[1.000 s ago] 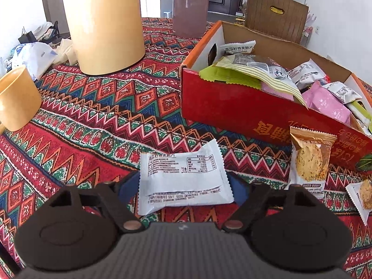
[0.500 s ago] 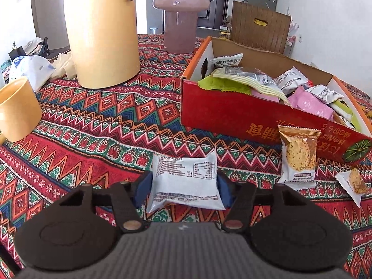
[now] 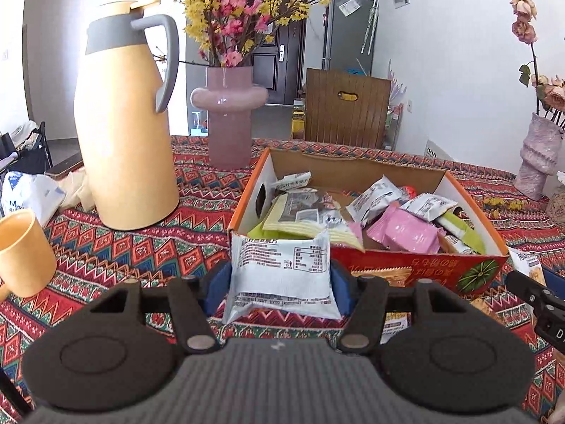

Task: Organize snacks
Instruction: 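Carry both packets over the box with both tools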

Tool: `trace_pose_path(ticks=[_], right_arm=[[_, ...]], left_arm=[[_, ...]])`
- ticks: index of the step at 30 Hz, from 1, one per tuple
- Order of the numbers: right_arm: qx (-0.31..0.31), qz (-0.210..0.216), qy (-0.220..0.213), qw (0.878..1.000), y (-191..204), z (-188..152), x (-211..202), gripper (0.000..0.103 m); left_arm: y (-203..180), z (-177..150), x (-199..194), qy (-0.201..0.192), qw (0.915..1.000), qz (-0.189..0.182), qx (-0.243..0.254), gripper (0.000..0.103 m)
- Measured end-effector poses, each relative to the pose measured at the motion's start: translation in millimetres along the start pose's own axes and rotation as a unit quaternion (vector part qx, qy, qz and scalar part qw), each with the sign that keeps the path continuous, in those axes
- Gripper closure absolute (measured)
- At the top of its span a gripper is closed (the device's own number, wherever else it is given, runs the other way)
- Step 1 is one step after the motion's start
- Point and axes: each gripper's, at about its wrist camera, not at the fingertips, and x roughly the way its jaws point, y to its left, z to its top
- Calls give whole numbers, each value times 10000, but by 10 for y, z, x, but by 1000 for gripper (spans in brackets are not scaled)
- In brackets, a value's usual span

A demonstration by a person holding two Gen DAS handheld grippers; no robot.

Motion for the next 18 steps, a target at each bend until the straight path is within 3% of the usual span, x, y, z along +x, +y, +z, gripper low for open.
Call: trace_pose_path(ticks=[8, 18], right_arm=[[-223, -32, -151, 9996, 115, 329, 219, 55], [-287, -107, -150, 9994, 214, 646, 685, 55]], left_arm=[[-213, 312, 29, -238, 9995, -133, 172, 43], [-302, 656, 285, -416, 9991, -17, 109, 43]])
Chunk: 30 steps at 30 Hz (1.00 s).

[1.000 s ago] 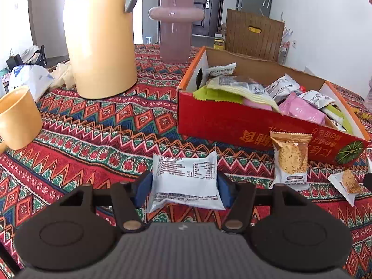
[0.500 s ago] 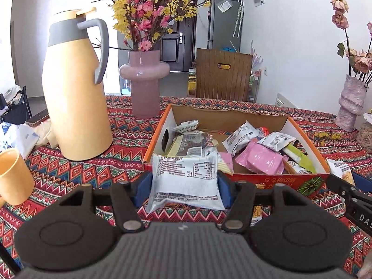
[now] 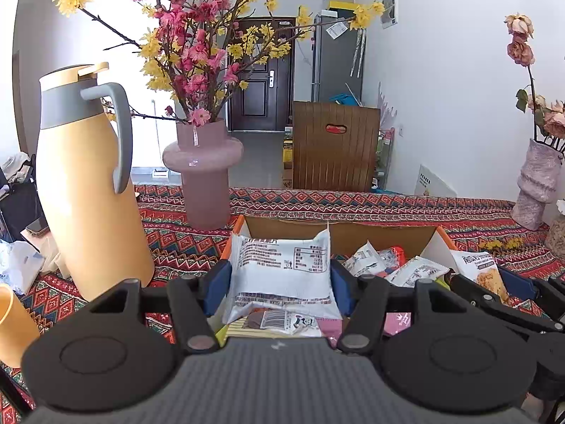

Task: Organize snacks
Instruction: 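Carry both packets over the box with both tools, then lower both packets into the box and open both tools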

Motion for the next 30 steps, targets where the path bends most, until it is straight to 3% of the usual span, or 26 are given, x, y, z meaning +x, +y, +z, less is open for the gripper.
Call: trace_pose_path(ticks=[11, 18, 20, 24, 26, 27, 28, 29, 30], right_arm=[[11, -272, -7, 9996, 108, -128, 413, 55], [-102, -283, 73, 9995, 151, -229, 512, 55], [-120, -292, 113, 9994, 148, -244, 524, 54], [-46, -331, 139, 9993, 117, -259, 526, 52], [1, -350, 114, 9993, 101, -262, 501, 37], [8, -373, 88, 9993, 98, -264, 487, 31], [14, -408, 46, 9992, 91, -268, 465, 17], [19, -433, -1, 9991, 90, -268, 448, 9], [23, -439, -32, 9990, 88, -266, 432, 7]], left_arm=[[39, -208, 507, -249, 9986, 450, -105, 43], [95, -318, 687, -42, 9990, 449, -80, 43], [117, -334, 657, -79, 9991, 391, -126, 40], [183, -312, 596, -263, 9981, 457, -326, 25], [219, -310, 567, -314, 9975, 451, -436, 15], [233, -306, 563, -346, 9971, 476, -476, 4], [238, -312, 547, -408, 9967, 510, -489, 0], [237, -310, 531, -454, 9964, 520, -491, 0], [236, -307, 524, -459, 9964, 501, -502, 0]])
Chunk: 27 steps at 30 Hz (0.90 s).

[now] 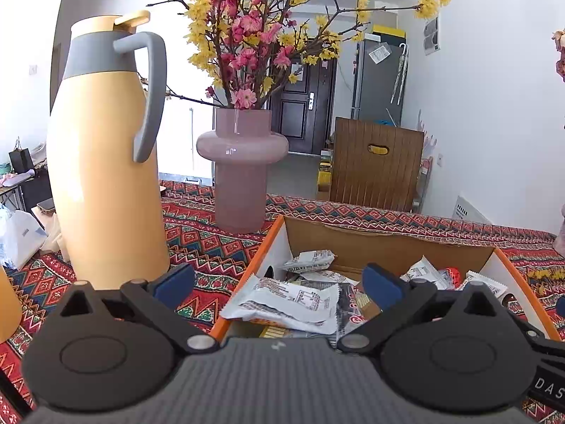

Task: Organize snacks
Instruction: 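Lower both packets into the box and open both tools, then move both open tools back toward the remaining cookie packets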

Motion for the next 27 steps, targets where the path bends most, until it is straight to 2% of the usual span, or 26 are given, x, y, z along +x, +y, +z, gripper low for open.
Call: trace_pose_path(ticks=[4, 11, 18, 27], right_arm=[[41, 13, -33, 10000, -18, 10, -33, 2], [123, 43, -97, 9999, -52, 29, -99, 2], [144, 106, -374, 9991, -98, 165, -406, 1], [37, 217, -322, 9992, -203, 140, -774, 1]], left_arm=[[-3, 2, 0, 19, 10000, -2, -26, 0], [8, 65, -128, -36, 9999, -47, -127, 0], [-14, 193, -422, -79, 9998, -152, -91, 0], [108, 142, -730, 74, 9992, -387, 31, 0]])
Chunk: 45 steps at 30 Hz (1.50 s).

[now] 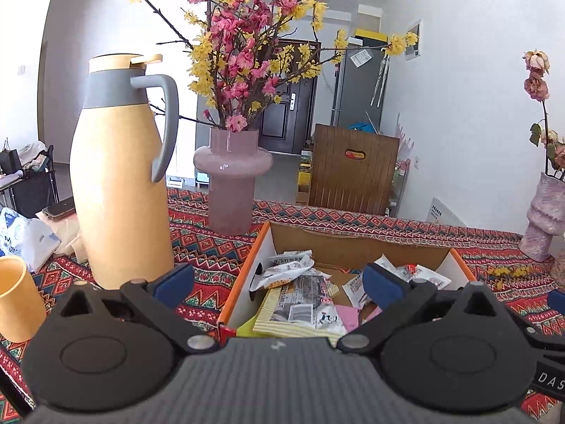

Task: Organize snacks
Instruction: 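Move both open tools back toward the remaining cookie packets, then grasp a cookie packet on the table with the right tool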

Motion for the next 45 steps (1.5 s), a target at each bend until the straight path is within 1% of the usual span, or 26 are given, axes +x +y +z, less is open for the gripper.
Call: trace_pose_path(ticks=[6, 12, 16, 19, 22, 24, 26, 28, 36, 40, 45], right_arm=[[30, -33, 236, 9997, -118, -169, -165, 0], [97, -81, 639, 9979, -247, -410, -213, 0], [86, -226, 794, 9965, -306, -539, -237, 0], [129, -267, 849, 9959, -344, -615, -243, 0], [318, -158, 949, 9949, -385, -692, -206, 0], [452, -147, 1091, 9929, -411, -758, -153, 0], [433, -234, 1210, 9914, -413, -803, -114, 0], [403, -315, 1211, 9913, -412, -810, -111, 0], [203, -331, 1154, 9926, -350, -821, -132, 0], [219, -356, 1173, 9922, -357, -817, -128, 0], [217, -384, 1092, 9930, -357, -811, -161, 0]], left_arm=[[111, -190, -106, 232, 9997, -26, 114, 0], [231, -408, -140, 463, 9987, -1, 224, 0], [301, -574, -105, 642, 9975, 34, 280, 0], [346, -705, -84, 647, 9974, 70, 296, 0], [398, -833, -38, 554, 9979, 137, 305, 0], [428, -894, 21, 601, 9977, 177, 263, 0], [455, -909, 69, 694, 9972, 200, 187, 0], [479, -907, 69, 696, 9973, 193, 128, 0], [499, -916, 78, 720, 9973, 159, 69, 0], [498, -919, 81, 732, 9972, 137, 70, 0], [492, -921, 69, 711, 9973, 143, 80, 0]])
